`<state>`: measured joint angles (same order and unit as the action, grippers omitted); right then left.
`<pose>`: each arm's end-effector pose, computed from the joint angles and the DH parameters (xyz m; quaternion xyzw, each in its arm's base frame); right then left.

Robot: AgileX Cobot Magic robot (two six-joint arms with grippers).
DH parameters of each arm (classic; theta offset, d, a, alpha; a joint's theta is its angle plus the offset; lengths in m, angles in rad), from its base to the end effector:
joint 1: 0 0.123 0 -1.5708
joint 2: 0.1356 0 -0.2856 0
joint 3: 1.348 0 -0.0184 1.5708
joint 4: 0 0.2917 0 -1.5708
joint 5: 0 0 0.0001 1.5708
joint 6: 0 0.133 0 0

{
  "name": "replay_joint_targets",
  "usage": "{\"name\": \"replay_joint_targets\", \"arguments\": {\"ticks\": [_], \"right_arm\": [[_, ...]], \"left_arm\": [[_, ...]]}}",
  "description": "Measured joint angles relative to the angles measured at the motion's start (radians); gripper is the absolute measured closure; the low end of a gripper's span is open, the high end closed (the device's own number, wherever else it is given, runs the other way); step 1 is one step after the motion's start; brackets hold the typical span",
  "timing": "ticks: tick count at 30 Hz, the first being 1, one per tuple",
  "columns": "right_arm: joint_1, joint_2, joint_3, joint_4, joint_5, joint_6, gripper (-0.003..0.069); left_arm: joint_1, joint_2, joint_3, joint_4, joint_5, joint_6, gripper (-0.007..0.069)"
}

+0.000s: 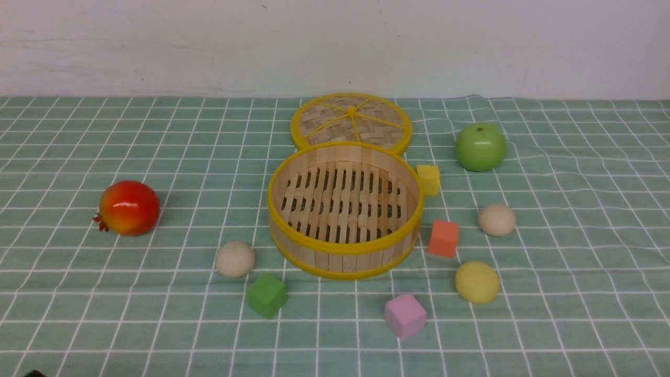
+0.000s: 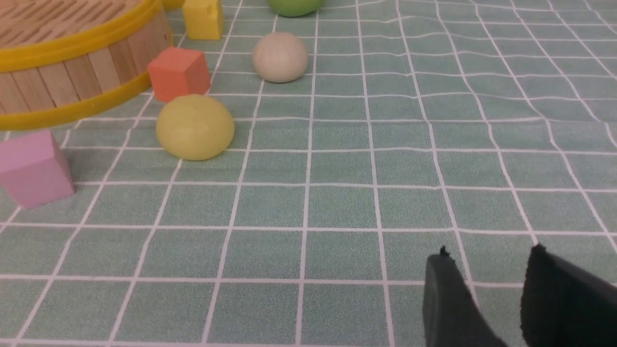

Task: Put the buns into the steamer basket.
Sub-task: Use the left arm to grab a steamed stuffed bun

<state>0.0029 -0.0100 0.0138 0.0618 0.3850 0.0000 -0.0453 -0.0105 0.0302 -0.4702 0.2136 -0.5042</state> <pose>0.1328 0.0035 0.1619 0.0150 0.8049 0.0272 0.5925 0.1371 -0.0190 0.1803 -0.3037 0.6849 -0.3516 0.5613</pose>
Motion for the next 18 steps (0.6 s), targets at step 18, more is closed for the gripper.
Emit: {"name": "replay_joint_targets", "arguments": {"ticks": [18], "right_arm": [[0.000,0.000,0.000,0.000,0.000,0.000,0.0420]], "left_arm": [[0.000,0.435,-0.538,0.066,0.620,0.264,0.0638]]}}
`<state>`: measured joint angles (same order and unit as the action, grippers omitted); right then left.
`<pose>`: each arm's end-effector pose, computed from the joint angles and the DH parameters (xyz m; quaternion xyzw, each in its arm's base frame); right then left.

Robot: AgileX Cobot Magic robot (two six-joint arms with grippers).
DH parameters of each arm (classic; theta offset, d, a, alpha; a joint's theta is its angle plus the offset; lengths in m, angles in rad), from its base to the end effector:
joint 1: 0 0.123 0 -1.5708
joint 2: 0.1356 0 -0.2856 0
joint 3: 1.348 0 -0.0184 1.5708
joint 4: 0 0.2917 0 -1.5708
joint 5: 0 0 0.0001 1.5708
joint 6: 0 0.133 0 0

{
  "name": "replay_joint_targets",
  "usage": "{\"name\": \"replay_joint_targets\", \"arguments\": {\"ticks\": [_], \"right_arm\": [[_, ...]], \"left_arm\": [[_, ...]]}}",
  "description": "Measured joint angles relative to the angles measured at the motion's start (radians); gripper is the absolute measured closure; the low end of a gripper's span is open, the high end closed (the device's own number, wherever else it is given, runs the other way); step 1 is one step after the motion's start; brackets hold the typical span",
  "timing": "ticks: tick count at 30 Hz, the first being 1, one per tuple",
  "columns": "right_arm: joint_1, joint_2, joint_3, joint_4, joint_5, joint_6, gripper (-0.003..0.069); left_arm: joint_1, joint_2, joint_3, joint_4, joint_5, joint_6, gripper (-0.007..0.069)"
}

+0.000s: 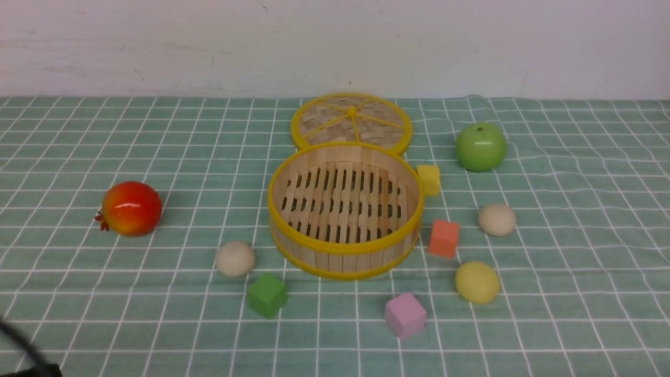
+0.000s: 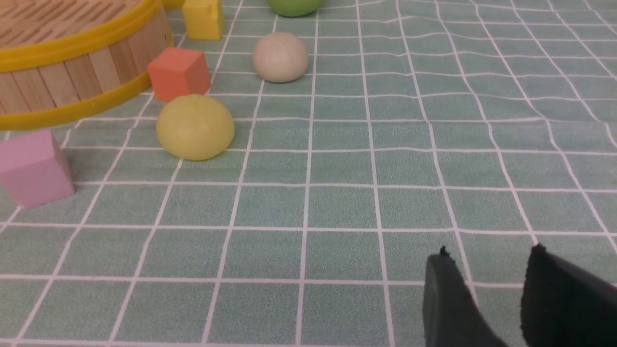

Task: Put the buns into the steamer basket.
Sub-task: Use the left arm to grab a steamed stuffed bun

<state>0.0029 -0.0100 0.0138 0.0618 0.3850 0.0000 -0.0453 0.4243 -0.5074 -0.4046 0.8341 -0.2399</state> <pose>0.1328 0.0035 0.1619 0.0150 0.8049 0.0272 0.5925 0.1438 -0.0454 0.2681 -0.1414 0.8710 -0.2520 0.3974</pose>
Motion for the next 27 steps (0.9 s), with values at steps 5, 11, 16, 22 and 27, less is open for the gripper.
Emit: {"name": "replay_joint_targets", "arguments": {"ticks": [5,11,16,22,27], "right_arm": [[0.000,0.000,0.000,0.000,0.000,0.000,0.0420],[0.000,0.000,0.000,0.000,0.000,0.000,0.0420],[0.000,0.000,0.000,0.000,0.000,0.000,0.0419],[0.000,0.000,0.000,0.000,0.000,0.000,0.0419],[0.000,0.000,0.000,0.000,0.000,0.000,0.0419]], "left_arm": [[0.000,0.386,-0.176,0.169,0.105,0.076,0.0638],[-0.087,0.728,-0.328,0.138,0.101,0.201,0.0638],[-0.296,0.934,-0.479,0.186,0.082,0.169,0.0638],[-0.320,1.121,-0.682,0.333,0.080,0.123,0.0638],[-0.320,1.281,-0.837,0.376,0.090,0.122,0.0638]]}}
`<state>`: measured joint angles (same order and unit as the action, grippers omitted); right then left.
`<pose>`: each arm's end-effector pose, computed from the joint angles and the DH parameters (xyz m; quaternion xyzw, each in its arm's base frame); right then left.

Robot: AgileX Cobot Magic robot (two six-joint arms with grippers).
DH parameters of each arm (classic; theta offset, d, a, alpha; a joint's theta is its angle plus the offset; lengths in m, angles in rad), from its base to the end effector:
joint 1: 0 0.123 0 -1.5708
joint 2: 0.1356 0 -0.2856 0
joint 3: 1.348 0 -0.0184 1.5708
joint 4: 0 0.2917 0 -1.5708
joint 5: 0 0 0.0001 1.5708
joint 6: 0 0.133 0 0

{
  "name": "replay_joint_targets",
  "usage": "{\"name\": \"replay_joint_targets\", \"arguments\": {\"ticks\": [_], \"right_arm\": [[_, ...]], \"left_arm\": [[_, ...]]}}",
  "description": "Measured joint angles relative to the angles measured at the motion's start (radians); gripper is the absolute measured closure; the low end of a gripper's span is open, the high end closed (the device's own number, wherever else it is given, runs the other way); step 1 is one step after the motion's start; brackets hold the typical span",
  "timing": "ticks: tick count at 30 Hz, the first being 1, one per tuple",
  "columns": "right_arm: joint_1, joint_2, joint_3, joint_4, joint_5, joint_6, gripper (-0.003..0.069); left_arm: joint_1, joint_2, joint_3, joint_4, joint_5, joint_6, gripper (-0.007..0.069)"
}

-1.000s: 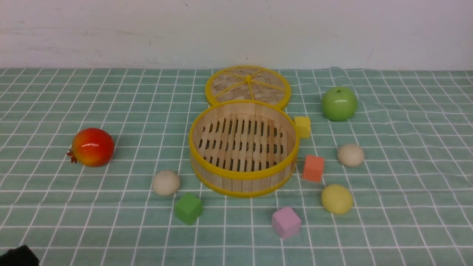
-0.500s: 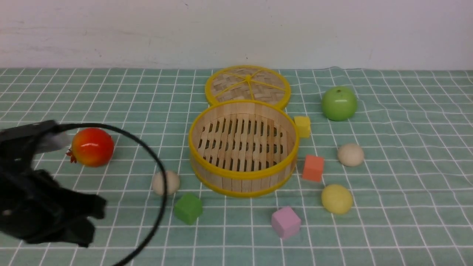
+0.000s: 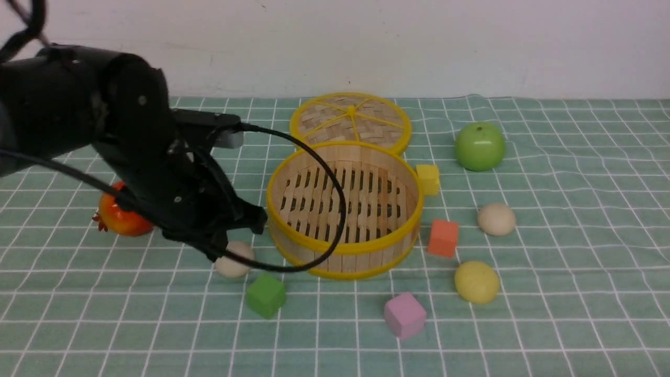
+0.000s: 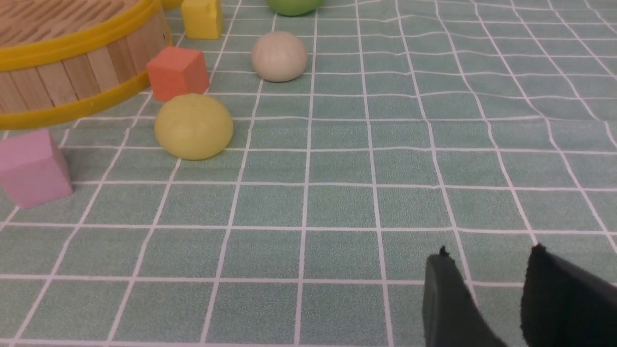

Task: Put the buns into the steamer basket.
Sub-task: Use the left arm to grab a steamed stuffed bun

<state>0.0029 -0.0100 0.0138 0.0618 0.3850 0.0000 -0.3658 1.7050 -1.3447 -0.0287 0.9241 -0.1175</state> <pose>0.1328 0.0035 0.1619 0.0150 0.8049 0.0272 0.5925 0.3822 -0.1497 0.2135 0.1153 0.9757 -0.0569 0.1772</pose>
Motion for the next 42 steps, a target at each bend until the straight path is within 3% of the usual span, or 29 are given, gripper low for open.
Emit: {"name": "replay_joint_targets", "arguments": {"ticks": [3,7,12,19,32,36,37,38,42], "right_arm": [[0.000,0.000,0.000,0.000,0.000,0.000,0.0419],[0.000,0.000,0.000,0.000,0.000,0.000,0.0419],[0.000,0.000,0.000,0.000,0.000,0.000,0.0419],[0.000,0.000,0.000,0.000,0.000,0.000,0.0419],[0.000,0.000,0.000,0.000,0.000,0.000,0.0419],[0.000,0.000,0.000,0.000,0.000,0.000,0.0419],[0.000,0.000,0.000,0.000,0.000,0.000,0.0419],[0.000,0.000,0.000,0.000,0.000,0.000,0.0419],[0.000,0.000,0.000,0.000,0.000,0.000,0.0419]], "left_arm": [[0.000,0.067,-0.056,0.005,0.015,0.003,0.0628],[0.002,0.179,-0.140,0.019,0.036,0.007,0.0549],[0.027,0.233,-0.195,0.019,0.026,0.007,0.0398],[0.053,0.265,-0.202,0.018,0.000,0.011,0.0354],[0.053,0.332,-0.202,0.029,-0.016,0.021,0.0368],[0.053,0.332,-0.202,0.046,-0.029,0.022,0.0466],[0.053,0.332,-0.202,0.053,-0.033,0.022,0.0557],[0.053,0.332,-0.202,0.054,-0.033,0.024,0.0594],[0.053,0.326,-0.202,0.057,-0.028,0.025,0.0634]]}}
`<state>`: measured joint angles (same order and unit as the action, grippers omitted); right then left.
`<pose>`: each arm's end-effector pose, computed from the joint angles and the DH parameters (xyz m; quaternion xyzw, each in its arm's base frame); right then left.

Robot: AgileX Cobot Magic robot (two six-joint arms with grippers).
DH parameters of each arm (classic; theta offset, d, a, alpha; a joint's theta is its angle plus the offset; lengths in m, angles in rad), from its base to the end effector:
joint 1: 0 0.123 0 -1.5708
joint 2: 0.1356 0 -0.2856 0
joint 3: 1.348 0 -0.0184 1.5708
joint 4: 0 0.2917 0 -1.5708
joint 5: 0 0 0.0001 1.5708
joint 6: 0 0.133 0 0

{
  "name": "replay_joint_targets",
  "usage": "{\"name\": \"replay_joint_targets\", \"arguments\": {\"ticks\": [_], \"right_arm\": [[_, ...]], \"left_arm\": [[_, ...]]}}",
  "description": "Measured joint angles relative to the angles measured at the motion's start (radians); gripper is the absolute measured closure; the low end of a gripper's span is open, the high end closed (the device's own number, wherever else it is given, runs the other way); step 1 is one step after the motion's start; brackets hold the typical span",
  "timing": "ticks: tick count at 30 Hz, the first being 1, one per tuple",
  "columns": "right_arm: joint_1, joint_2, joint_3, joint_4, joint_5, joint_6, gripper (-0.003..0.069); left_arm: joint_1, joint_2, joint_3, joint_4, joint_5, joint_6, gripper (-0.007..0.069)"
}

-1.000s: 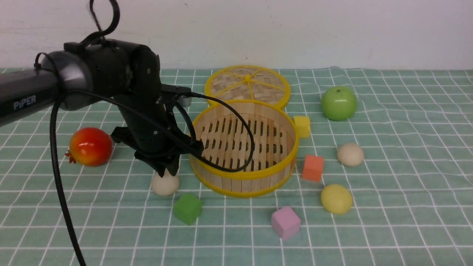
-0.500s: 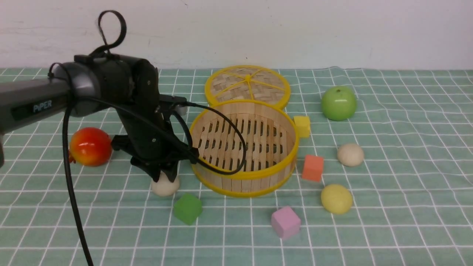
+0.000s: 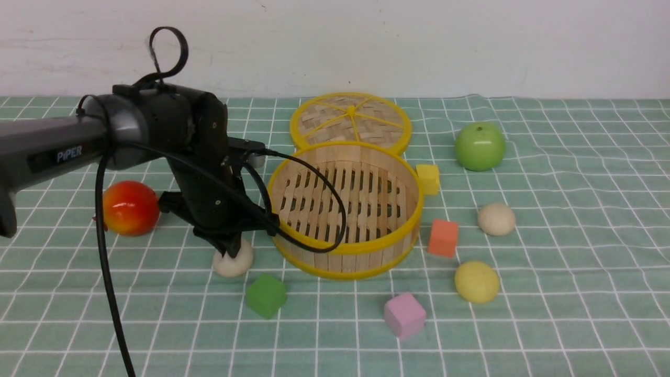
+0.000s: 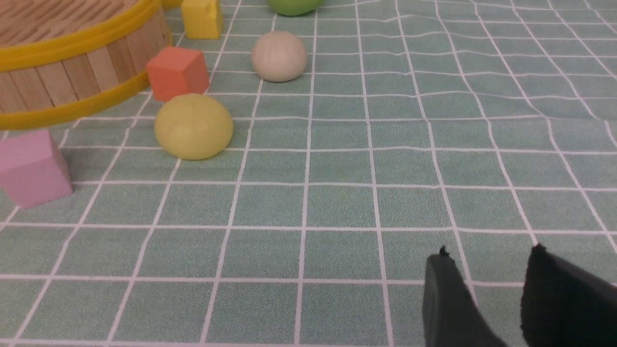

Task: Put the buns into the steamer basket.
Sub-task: Use the left arm to grab a steamed stuffed bun, then use the left arm to put the steamed stuffed bun into the steamer

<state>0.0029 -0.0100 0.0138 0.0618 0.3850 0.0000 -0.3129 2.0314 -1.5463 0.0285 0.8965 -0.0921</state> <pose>0.1328 0.0035 0.1619 0.0150 0.8049 0.0272 0.5925 0.4506 -0.1427 0.1353 0.1163 0.9835 -0.0157 0.1374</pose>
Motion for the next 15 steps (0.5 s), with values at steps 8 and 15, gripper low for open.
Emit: {"name": "replay_joint_targets", "arguments": {"ticks": [8,15], "right_arm": [[0.000,0.000,0.000,0.000,0.000,0.000,0.0419],[0.000,0.000,0.000,0.000,0.000,0.000,0.0419]], "left_arm": [[-0.082,-0.161,-0.021,-0.005,-0.004,0.035,0.0634],[-0.162,-0.121,-0.137,-0.019,-0.122,0.075,0.0634]]}}
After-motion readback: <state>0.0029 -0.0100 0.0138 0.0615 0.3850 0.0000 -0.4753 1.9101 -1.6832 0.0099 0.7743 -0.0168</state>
